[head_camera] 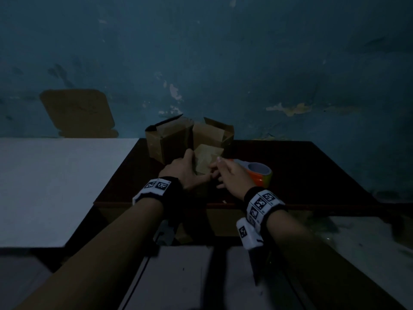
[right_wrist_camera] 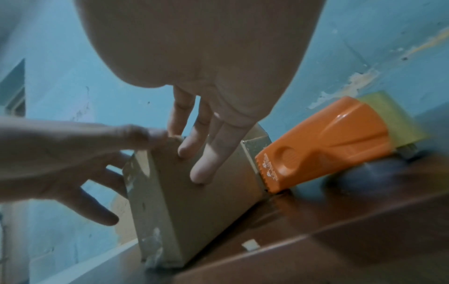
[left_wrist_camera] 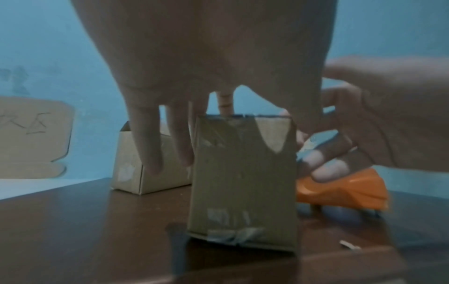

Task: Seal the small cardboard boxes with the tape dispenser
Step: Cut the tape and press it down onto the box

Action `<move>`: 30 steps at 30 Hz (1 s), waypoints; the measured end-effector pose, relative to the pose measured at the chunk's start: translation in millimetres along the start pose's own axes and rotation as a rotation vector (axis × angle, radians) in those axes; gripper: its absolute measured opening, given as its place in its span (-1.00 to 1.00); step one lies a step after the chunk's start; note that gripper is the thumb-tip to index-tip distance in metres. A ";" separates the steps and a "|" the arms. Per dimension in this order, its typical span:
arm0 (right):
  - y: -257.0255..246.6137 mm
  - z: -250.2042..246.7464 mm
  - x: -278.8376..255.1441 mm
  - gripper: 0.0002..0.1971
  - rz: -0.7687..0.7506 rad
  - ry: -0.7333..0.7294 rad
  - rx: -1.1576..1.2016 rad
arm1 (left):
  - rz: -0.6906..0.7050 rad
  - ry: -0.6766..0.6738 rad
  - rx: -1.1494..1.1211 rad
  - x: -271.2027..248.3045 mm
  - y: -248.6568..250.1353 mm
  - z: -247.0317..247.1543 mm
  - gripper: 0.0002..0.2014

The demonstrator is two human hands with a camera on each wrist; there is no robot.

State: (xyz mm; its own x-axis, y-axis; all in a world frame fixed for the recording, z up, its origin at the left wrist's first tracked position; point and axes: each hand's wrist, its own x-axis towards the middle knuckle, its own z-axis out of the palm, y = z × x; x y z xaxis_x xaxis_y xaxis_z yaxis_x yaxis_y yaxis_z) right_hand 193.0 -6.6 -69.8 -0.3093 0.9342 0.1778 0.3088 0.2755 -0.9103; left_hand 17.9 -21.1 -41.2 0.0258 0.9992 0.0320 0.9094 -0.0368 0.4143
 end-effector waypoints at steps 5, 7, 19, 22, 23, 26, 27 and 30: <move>1.3 -11.5 8.5 -0.84 -0.123 0.198 -0.211 | 0.058 -0.084 -0.002 -0.9 -1.7 -5.9 -0.38; 1.6 -17.4 11.3 -0.87 -0.155 0.349 -0.313 | 0.098 -0.104 0.023 -2.3 -4.8 -12.8 -0.46; 4.2 -13.9 9.3 -0.63 0.141 0.268 -0.088 | 0.163 0.086 0.093 -16.3 -0.8 -6.9 -0.71; 4.7 -15.3 7.6 -0.73 0.179 0.240 -0.140 | 0.101 0.047 0.117 -15.5 3.5 -5.7 -0.50; 4.5 -15.9 6.7 -0.72 0.183 0.242 -0.138 | 0.093 0.051 0.137 -15.8 4.9 -5.8 -0.40; 4.2 -15.7 4.0 -0.70 0.179 0.273 -0.138 | 0.068 0.033 0.158 -17.6 6.6 -6.4 -0.17; 3.9 -16.4 2.9 -0.69 0.182 0.287 -0.157 | 0.061 0.003 0.156 -17.2 7.3 -6.1 -0.12; 2.2 -13.8 1.9 -0.63 0.176 0.267 -0.252 | 0.086 -0.025 0.144 -15.8 9.7 -4.6 -0.12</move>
State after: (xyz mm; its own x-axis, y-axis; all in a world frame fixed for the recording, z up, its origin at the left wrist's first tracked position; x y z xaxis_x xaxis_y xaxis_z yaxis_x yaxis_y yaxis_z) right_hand 205.6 -1.1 -66.3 0.0021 0.9889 0.1483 0.5573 0.1220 -0.8213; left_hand 24.4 -37.3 -33.5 0.1145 0.9927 0.0381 0.9535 -0.1206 0.2762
